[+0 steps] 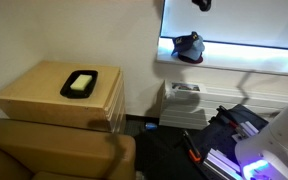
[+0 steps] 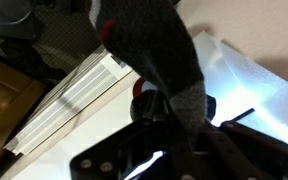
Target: Remove the black sock from the nightstand and place it on the right side of the windowsill
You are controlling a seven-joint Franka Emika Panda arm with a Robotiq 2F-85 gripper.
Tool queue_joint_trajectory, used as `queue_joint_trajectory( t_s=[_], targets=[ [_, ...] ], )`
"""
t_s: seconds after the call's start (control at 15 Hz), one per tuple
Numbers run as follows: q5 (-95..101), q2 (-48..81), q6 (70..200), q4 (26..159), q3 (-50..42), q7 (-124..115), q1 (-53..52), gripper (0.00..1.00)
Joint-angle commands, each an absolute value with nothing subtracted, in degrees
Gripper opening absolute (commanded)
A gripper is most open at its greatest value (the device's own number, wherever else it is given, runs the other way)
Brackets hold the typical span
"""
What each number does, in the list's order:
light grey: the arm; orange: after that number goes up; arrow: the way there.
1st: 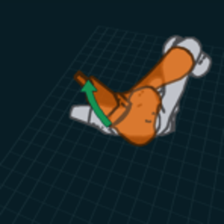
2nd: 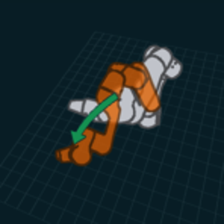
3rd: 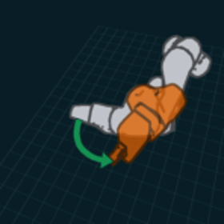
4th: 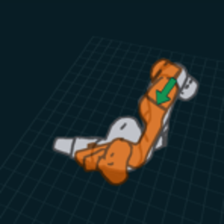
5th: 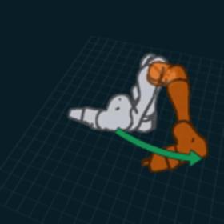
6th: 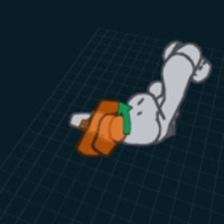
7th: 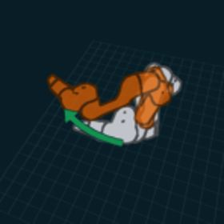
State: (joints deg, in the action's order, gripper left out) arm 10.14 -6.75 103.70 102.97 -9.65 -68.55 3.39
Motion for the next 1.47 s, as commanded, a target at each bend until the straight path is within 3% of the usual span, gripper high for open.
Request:
queue_joint_trajectory(
  t_s=[0.0, 0.53, 0.6, 1.0, 1.4],
  targets=[
    [14.9, -5.0, 116.1, 113.3, -6.0, -84.5, 4.9, 0.01],
    [27.6, 11.6, 141.3, 126.6, -9.1, -124.7, 4.1, 0.01],
    [25.8, 8.1, 136.9, 124.8, -8.7, -117.8, 3.6, 0.06],
    [27.8, 13.8, 139.4, 124.8, -10.4, -124.9, 2.5, 0.01],
    [24.9, 19.1, 141.5, 111.3, -17.5, -130.3, 7.0, 0.01]
  ],
)
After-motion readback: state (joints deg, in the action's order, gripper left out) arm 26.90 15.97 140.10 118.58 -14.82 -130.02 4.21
